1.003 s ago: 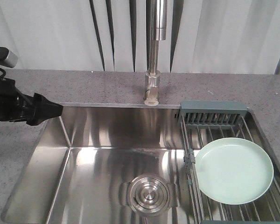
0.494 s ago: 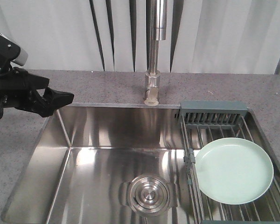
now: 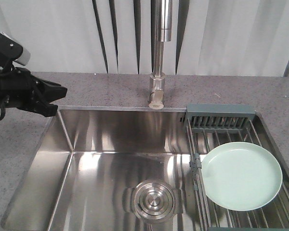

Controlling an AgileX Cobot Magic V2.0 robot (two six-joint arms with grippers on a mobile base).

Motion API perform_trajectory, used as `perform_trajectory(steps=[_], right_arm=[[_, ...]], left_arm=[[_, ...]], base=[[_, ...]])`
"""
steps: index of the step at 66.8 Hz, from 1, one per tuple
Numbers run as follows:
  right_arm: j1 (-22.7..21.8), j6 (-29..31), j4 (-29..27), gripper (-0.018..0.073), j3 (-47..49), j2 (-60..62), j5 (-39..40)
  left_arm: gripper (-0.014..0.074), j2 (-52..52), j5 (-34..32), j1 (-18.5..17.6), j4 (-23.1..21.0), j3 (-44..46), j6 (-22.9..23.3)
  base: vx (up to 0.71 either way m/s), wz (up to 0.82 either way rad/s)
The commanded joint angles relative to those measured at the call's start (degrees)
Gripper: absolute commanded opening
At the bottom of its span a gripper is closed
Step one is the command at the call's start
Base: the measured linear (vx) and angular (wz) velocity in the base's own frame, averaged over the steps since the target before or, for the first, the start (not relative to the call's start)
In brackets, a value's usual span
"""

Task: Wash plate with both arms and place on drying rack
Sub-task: 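Move the left gripper in toward the faucet lever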

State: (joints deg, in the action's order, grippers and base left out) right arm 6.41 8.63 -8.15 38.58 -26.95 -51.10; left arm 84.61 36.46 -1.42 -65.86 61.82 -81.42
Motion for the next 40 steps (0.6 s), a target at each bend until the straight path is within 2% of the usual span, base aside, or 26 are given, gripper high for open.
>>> perform_trajectory(steps=[1, 19, 40], right_arm=[[0.2, 0.2, -0.2, -0.0009, 1.5, -0.3, 3.6], [0.2, 0.2, -0.2, -0.0009, 1.5, -0.3, 3.6], [0.2, 0.2, -0.2, -0.0009, 1.5, -0.3, 3.6]], left_arm=[[-0.0009, -0.7, 0.6, -0.3, -4.0, 3.2, -0.1], [-0.0008, 7.8, 8.0, -4.1, -4.0, 12.1, -0.2], [-0.0008, 18.6, 12.2, -10.5, -4.0, 23.9, -4.6]], base=[[0.0, 0.0], [0.0, 0.0], [0.0, 0.0]])
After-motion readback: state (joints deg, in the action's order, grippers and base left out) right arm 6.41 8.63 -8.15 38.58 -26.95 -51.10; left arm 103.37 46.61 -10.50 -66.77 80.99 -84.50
